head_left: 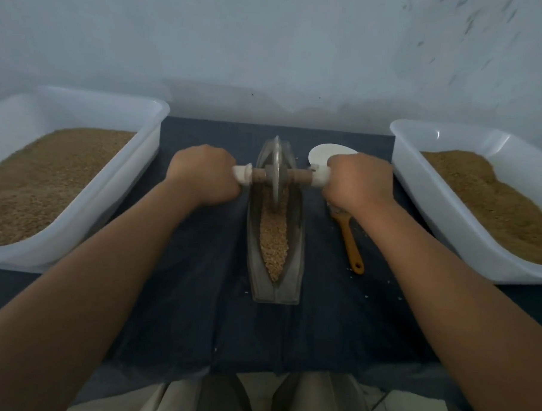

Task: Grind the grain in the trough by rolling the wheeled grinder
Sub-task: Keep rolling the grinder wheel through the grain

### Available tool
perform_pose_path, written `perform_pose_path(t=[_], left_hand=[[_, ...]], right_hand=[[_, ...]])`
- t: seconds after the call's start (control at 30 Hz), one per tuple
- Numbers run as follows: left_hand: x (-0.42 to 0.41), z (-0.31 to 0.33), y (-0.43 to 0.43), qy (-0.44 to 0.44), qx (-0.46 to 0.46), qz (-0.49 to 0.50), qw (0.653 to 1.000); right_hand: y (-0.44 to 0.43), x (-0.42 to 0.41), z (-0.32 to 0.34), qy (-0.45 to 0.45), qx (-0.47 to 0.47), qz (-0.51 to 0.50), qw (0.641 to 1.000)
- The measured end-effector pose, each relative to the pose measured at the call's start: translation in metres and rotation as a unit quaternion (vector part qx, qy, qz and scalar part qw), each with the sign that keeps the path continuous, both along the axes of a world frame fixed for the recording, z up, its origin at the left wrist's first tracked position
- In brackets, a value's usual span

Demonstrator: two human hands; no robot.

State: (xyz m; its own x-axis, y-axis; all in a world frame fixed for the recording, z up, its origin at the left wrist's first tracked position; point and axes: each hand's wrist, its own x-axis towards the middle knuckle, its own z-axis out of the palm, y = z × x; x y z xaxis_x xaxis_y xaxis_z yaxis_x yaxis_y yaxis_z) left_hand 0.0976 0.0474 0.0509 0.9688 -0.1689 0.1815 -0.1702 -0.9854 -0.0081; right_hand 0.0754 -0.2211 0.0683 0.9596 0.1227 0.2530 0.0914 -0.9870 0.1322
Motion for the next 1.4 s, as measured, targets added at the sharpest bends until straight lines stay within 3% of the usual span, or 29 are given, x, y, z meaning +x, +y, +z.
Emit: perform_pose_path(t=[0.13, 0.27, 0.33, 0.43, 0.57, 0.7, 0.93, 1.1, 1.27, 1.4], left_hand=[[-0.032, -0.001, 0.008, -0.029, 0.063, -0.053, 0.996], [-0.074, -0.008, 0.019, -0.164, 0.133, -0.13, 0.969], [-0.064, -0.009, 0.018, -0.143, 0.126, -0.128, 0.973], [-0.027, -0.007, 0.01, -0.038, 0.057, -0.057, 0.996], [0.002, -0.005, 0.004, -0.023, 0.0, -0.009, 1.0], [-0.023, -0.005, 0.009, 0.007, 0.015, -0.029, 0.999], [-0.071, -0.027, 0.029, -0.11, 0.053, -0.074, 0.99], [-0.01, -0.011, 0.006, -0.025, 0.015, 0.003, 1.0], [-0.016, -0.004, 0.006, -0.018, 0.044, -0.019, 0.999], [-0.071, -0.017, 0.022, -0.123, 0.097, -0.098, 0.983]], right_hand=[[-0.014, -0.039, -0.016, -0.001, 0.033, 0.007, 0.999], [-0.026, -0.089, -0.035, -0.035, 0.054, 0.035, 0.997], [-0.025, -0.083, -0.035, -0.025, 0.055, 0.035, 0.998], [-0.017, -0.045, -0.025, -0.034, 0.033, 0.036, 0.998], [-0.004, -0.002, -0.005, -0.014, 0.027, 0.021, 0.999], [-0.01, -0.022, -0.008, -0.024, 0.007, 0.027, 0.999], [-0.026, -0.077, -0.02, -0.044, 0.039, 0.091, 0.994], [-0.009, -0.01, -0.008, -0.033, -0.004, 0.019, 0.999], [-0.01, -0.019, -0.003, 0.027, 0.013, 0.008, 1.0], [-0.027, -0.076, -0.021, -0.002, 0.035, 0.066, 0.997]])
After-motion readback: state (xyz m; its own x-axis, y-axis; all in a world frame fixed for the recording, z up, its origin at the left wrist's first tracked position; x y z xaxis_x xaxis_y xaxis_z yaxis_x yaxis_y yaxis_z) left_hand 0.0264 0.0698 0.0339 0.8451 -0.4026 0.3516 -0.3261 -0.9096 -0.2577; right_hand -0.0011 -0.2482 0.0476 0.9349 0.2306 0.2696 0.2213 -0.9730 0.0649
